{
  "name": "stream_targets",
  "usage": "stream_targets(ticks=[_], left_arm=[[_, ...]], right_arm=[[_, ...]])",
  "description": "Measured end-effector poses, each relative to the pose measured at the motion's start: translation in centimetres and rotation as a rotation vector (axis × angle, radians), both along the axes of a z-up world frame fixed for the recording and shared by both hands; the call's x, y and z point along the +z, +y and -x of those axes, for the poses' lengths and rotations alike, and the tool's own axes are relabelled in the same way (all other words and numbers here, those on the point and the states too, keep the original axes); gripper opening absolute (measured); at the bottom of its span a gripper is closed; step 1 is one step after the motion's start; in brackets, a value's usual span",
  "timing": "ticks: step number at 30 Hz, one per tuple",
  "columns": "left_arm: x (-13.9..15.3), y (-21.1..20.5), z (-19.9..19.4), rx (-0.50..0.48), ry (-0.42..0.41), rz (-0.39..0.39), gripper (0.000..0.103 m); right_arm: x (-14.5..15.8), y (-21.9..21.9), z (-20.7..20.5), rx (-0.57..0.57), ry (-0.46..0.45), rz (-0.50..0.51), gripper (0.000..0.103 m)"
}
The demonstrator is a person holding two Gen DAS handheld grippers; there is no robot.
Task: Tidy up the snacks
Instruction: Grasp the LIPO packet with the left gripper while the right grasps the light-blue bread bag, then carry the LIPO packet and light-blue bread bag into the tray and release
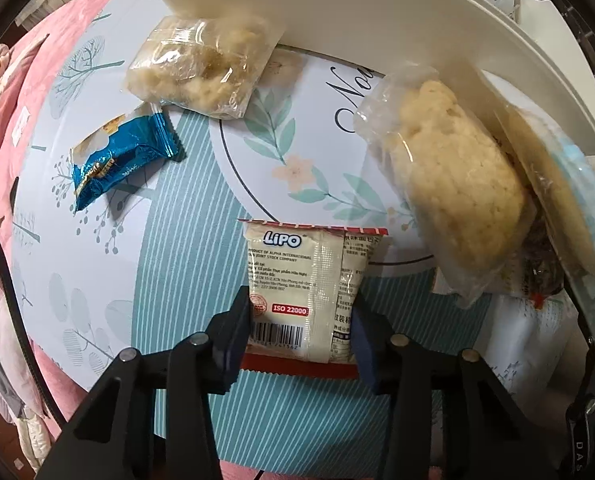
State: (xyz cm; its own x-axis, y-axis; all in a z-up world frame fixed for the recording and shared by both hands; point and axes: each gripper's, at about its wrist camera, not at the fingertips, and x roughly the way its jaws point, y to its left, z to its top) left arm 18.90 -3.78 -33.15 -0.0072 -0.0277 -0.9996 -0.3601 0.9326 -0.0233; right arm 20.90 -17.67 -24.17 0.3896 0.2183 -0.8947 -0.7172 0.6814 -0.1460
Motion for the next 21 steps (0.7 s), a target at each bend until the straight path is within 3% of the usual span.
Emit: stream_targets(ticks=[10,21], left_arm=[[2.2,1.3,1.2,0.000,-0.023,0.007,0.044],[8.0,2.6,2.9,0.018,-0.070,0.010,0.044]], right_arm=[[2.9,-0.7,-0.2,-0.055,0.030,-0.070,0.029],[6.3,-0.2,0.1,-0.103,0.077,-0.154,0.022]])
